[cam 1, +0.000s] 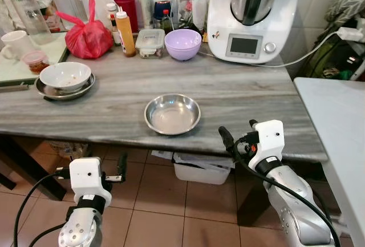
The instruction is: Setting the table
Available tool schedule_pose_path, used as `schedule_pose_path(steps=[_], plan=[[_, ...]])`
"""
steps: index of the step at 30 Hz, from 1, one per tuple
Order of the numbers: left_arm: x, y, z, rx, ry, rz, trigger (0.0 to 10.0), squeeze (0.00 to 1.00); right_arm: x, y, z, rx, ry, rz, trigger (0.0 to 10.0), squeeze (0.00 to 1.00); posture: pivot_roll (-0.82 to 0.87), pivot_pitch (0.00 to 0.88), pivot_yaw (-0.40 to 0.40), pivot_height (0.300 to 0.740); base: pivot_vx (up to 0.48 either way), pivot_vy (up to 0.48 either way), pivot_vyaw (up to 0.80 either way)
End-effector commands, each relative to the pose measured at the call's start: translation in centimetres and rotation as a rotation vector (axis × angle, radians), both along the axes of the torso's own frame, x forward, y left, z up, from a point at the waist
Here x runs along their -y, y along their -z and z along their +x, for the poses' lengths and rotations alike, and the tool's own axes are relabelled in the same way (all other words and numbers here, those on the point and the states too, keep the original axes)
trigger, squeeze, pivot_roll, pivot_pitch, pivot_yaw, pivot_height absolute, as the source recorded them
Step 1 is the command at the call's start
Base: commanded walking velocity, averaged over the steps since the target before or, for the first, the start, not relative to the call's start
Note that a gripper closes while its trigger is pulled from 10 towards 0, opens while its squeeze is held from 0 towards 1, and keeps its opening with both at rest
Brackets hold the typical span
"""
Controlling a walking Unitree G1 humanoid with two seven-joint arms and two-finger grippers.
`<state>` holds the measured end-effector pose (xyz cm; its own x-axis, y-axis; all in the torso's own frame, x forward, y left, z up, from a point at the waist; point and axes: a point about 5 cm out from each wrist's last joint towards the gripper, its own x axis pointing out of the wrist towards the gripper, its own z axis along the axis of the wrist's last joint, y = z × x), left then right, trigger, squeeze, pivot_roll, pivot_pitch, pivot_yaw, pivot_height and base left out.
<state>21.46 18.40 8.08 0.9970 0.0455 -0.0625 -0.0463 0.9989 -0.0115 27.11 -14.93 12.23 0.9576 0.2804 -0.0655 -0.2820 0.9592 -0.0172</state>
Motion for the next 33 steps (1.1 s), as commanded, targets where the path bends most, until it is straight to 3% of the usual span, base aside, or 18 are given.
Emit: schedule_pose_path(steps=[1, 18, 27, 33], plan=[[0.01, 0.16, 0.05, -0.012, 0.0, -0.007, 10.0, 0.0, 0.23, 0.02, 0.32, -0.008, 0.019, 0.009, 10.0, 0.0, -0.09, 0.017, 0.043, 0.74, -0.33, 0.0, 0.0], [0.09, 0.15, 0.37, -0.018, 0.009, 0.0, 10.0, 0.0, 0.64, 0.33, 0.88, -0.043, 0.066, 0.025, 10.0, 0.0, -0.09, 0.016, 0.047, 0.74, -0.336, 0.0, 0.0], [0.12, 0.12, 0.52, -0.018, 0.013, 0.003, 10.0, 0.0, 0.33, 0.37, 0.9, -0.064, 0.048, 0.084, 10.0, 0.0, -0.09, 0.013, 0.047, 0.74, -0.337, 0.0, 0.0], [0.1, 0.05, 0.57, -0.013, 0.02, 0.009, 10.0, 0.0, 0.33, 0.48, 1.06, -0.043, 0.071, -0.016, 10.0, 0.0, -0.08, 0.01, 0.048, 0.74, -0.337, 0.0, 0.0]])
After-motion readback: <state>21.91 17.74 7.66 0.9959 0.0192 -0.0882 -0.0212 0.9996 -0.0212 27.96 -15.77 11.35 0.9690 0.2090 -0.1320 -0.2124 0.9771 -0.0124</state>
